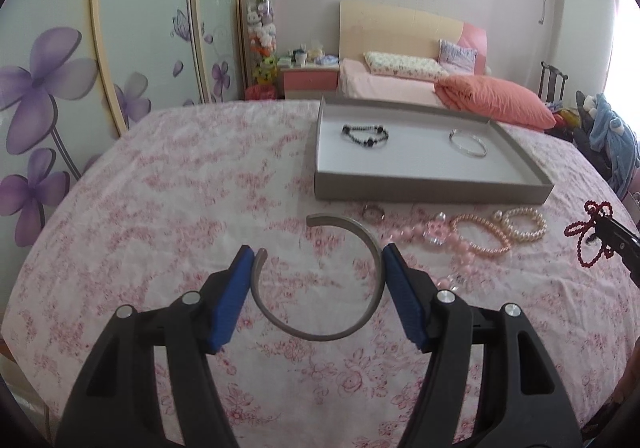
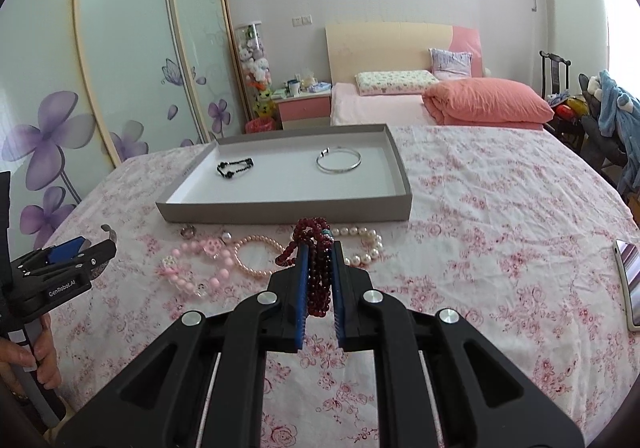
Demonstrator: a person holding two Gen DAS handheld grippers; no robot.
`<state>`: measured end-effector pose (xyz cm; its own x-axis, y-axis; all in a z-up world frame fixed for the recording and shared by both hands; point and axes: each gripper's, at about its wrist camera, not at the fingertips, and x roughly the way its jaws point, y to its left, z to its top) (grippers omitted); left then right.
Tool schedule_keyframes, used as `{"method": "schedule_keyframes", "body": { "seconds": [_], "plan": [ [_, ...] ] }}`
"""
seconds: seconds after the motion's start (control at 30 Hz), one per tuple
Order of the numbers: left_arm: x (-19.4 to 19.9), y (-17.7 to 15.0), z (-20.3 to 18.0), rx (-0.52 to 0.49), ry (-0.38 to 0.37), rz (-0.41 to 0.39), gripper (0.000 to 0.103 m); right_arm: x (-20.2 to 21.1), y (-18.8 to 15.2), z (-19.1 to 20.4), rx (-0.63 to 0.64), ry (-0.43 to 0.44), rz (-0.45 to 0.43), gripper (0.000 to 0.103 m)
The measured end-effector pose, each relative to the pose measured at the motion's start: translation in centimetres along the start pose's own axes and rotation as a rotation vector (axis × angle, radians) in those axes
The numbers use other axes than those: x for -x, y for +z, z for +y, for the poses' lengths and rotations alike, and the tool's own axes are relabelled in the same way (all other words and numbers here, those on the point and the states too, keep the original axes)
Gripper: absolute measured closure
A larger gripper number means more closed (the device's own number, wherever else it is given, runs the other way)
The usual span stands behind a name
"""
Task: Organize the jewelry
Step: 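Carry the cuff and red necklace into the tray and open both tools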
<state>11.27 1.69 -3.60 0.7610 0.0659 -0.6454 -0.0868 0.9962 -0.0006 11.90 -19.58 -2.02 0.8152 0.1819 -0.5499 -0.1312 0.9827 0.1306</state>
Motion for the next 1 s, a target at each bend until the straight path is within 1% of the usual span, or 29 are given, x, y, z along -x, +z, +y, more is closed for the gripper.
{"method": "schedule_keyframes", "body": {
  "seconds": [0.27,0.43,0.9,1.0],
  "plan": [
    [2.6,1.0,-0.7,-0.015,-0.017,-0.112,0.039,1.2,0.8,0.3,0.016,0.002,-0.070,0.091],
    [3.8,1.6,-1.3,-0.028,-0.034,-0.164,0.039,1.8,1.7,0.4,0.024,0.007,-0.111,0.091],
    [6.2,3.1,-2.3,-0.042,-0.046,-0.296,0.039,3.2,3.5,1.3,0.041,0.019,-0.221,0.091],
    [6.4,3.6,-2.4,-0.040,-0.049,-0.314,0.039,3.5,4.0,1.5,0.047,0.022,-0.251,0.091]
  ]
}}
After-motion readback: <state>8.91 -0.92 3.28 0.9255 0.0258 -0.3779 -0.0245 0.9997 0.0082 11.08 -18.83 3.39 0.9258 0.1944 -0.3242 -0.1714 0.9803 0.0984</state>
